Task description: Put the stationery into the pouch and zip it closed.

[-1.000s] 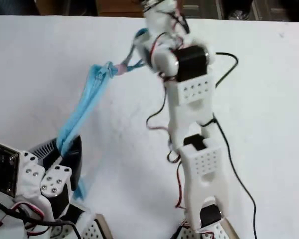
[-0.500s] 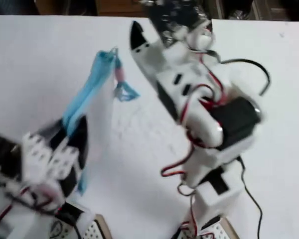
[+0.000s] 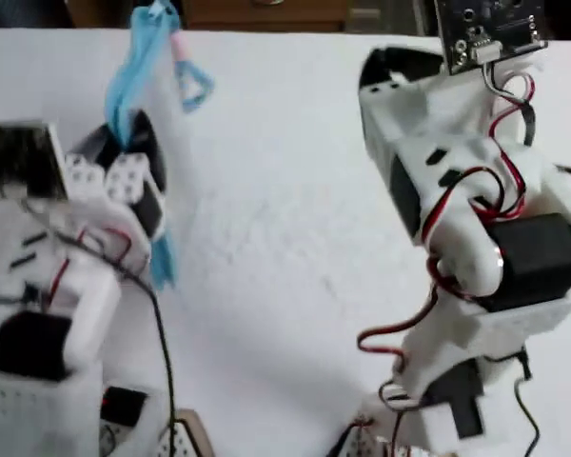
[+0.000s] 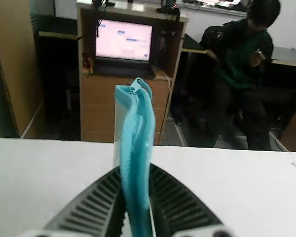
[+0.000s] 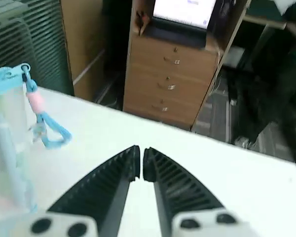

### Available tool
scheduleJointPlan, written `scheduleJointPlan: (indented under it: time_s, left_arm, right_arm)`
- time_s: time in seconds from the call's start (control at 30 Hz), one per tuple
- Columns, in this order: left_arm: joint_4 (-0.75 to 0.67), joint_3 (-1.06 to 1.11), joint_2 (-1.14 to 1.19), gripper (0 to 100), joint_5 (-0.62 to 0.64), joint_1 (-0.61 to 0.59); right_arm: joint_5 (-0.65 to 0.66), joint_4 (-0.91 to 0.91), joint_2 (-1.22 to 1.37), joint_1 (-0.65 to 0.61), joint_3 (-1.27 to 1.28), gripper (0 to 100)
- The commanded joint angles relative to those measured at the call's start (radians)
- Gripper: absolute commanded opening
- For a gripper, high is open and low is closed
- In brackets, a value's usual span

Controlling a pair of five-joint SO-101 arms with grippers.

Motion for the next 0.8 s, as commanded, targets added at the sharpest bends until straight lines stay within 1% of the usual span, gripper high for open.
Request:
scheduleJointPlan:
  time_s: [0.0,0.1,0.2,0.27,0.37,0.5,0.6,0.67,0.77]
  left_arm:
    - [-0.040,-0.083,0.053,2,0.029,-0.058]
    - [-0.037,-0.037,0.030,2,0.002,-0.088]
    - [-0.041,0.043,-0.022,2,-0.106,-0.120]
    - [-0.043,0.107,-0.073,2,-0.161,-0.142]
    - [-0.074,0.233,-0.148,2,-0.199,-0.177]
    - [-0.130,0.414,-0.275,2,-0.199,-0.202]
    - [-0.137,0.506,-0.394,2,-0.199,-0.193]
    - [-0.124,0.549,-0.475,2,-0.210,-0.153]
    - [-0.040,0.588,-0.575,5,-0.321,-0.027]
  right_arm:
    - [-0.014,0.021,-0.142,0.002,0.238,1.7]
    - [-0.003,0.019,-0.294,0.008,0.482,1.7]
    - [-0.006,0.013,-0.460,0.010,0.750,1.7]
    - [-0.009,-0.027,-0.564,0.010,0.950,1.7]
    - [-0.011,-0.137,-0.725,0.007,1.269,1.7]
    - [-0.011,-0.361,-0.949,0.005,1.695,1.8]
    - [-0.005,-0.527,-1.136,0.004,2.002,1.8]
    - [-0.005,-0.598,-1.268,0.005,2.180,1.8]
    - [-0.003,-0.636,-1.488,0.010,2.374,1.8]
